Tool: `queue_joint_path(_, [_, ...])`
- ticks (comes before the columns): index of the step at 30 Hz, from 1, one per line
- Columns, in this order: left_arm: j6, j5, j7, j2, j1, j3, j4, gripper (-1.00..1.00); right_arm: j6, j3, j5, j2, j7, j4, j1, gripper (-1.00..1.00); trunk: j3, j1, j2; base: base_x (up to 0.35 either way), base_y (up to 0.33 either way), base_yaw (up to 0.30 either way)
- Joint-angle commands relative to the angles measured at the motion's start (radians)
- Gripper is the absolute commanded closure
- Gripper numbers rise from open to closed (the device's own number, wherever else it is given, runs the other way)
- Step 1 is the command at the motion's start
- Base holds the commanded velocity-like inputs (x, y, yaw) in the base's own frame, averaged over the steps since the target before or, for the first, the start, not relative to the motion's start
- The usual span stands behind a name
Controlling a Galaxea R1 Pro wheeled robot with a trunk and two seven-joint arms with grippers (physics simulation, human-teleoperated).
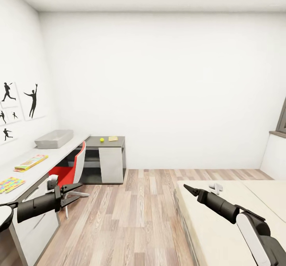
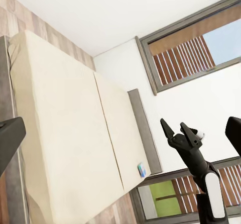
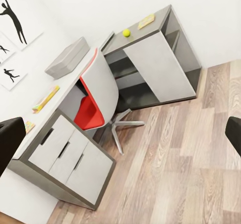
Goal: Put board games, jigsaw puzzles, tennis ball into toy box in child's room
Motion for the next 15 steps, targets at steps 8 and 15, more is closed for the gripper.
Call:
queue_joint_path(8, [0.001,-0.005,-0.007,0.001,-0.001,-0.001,0.001,-1.00,0.008,-0.001,-0.005,0.001,0.001,0.000,0.000,-1.00,0.006,0.000,-0.001,0.000,0.000,0.000])
queue_joint_path(15, [0.001,-0.005,-0.007,0.001,-0.001,-0.001,0.001,-1.00,0.008,-0.001,-0.005,0.001,0.001,0.000,0.000,-1.00,0.007,0.000,-0.001,0.000,-0.004,0.000])
